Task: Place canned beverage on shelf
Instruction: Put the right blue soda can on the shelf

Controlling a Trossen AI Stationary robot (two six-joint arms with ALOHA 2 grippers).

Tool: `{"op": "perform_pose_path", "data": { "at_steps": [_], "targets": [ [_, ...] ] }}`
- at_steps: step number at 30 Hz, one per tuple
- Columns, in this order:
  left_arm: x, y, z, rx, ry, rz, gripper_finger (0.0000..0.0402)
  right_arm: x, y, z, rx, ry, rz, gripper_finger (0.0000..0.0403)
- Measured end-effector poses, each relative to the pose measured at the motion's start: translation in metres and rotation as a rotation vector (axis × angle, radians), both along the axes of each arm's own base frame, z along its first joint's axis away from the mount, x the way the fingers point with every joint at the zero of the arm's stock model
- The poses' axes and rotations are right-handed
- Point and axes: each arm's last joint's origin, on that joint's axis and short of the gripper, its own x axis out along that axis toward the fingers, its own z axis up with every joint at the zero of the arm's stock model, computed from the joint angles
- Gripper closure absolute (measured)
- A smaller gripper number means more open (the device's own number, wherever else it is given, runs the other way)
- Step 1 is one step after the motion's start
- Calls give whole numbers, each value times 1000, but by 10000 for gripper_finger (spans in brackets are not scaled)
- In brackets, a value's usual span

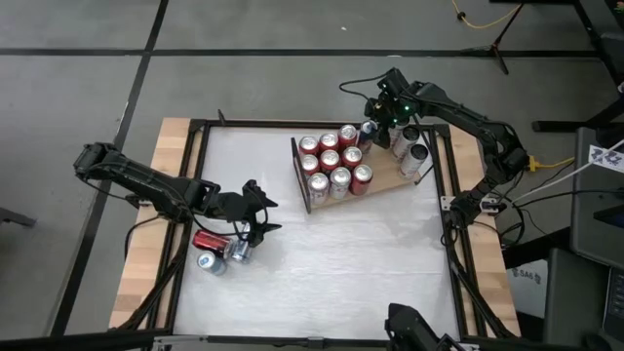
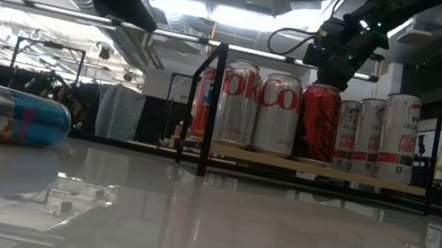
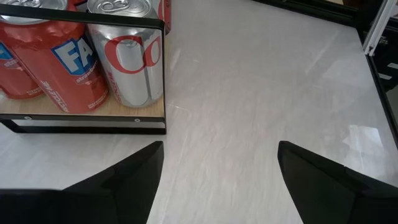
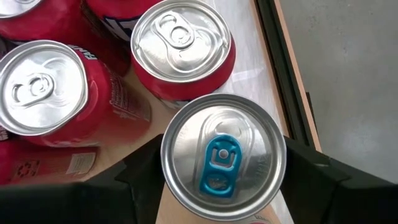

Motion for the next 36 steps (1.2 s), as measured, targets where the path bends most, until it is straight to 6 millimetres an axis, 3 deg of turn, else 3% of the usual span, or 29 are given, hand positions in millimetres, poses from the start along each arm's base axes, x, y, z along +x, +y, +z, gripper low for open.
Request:
{"op": "perform_pose_path", "data": {
  "at_steps": [19, 29, 36],
  "targets": [
    [0, 0, 0, -1, 0, 1, 95, 0, 0, 0, -7, 5, 0, 142],
    [0, 0, 0, -1, 0, 1, 95, 0, 0, 1, -8, 2, 1, 55],
    [0, 0, 0, -2, 0, 1, 95, -1, -2, 0, -43, 40, -27, 33]
  ]
}}
